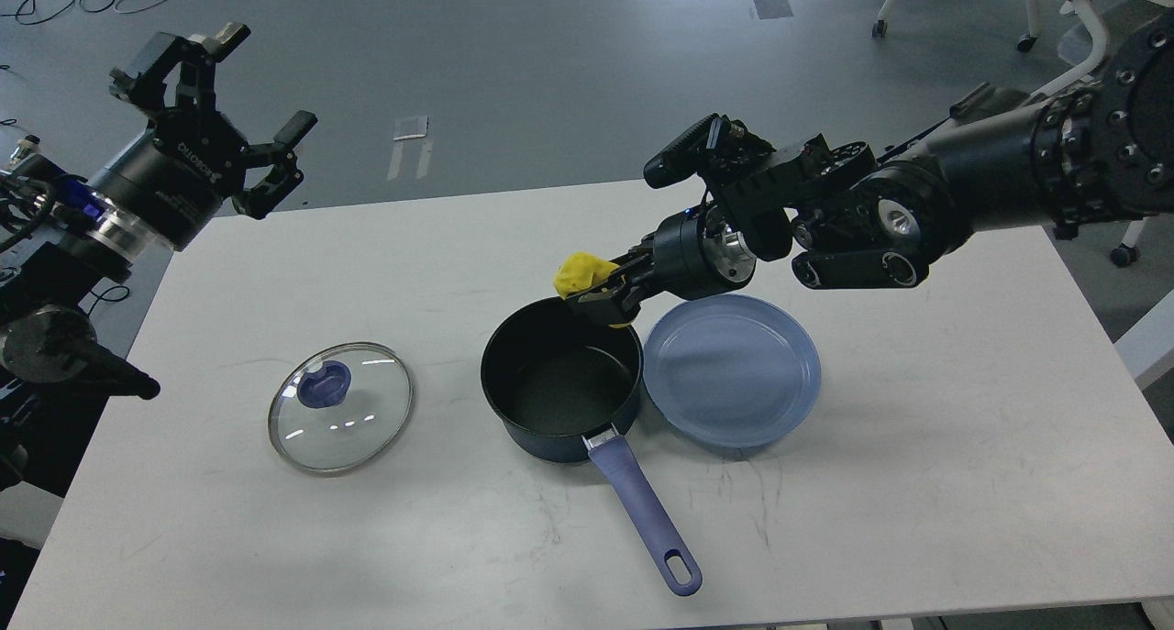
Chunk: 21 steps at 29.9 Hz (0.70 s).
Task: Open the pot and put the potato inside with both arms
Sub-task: 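Lower the potato into the saucepan and open the right gripper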
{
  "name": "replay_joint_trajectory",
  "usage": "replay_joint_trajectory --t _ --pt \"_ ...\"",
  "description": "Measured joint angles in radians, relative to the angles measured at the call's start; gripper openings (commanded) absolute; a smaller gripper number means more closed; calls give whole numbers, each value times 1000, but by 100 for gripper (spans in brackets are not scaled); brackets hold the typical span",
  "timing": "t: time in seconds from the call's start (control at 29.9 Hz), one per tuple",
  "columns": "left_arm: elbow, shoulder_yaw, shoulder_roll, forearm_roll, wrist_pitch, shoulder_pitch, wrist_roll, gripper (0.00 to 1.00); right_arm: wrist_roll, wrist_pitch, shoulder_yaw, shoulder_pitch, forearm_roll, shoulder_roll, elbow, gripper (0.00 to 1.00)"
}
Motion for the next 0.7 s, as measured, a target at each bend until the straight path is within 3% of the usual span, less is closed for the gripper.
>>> replay_joint_trajectory --t 0.7 --pt "0 0 0 0 0 15 -2 98 0 -5 22 -90 63 0 -1 62"
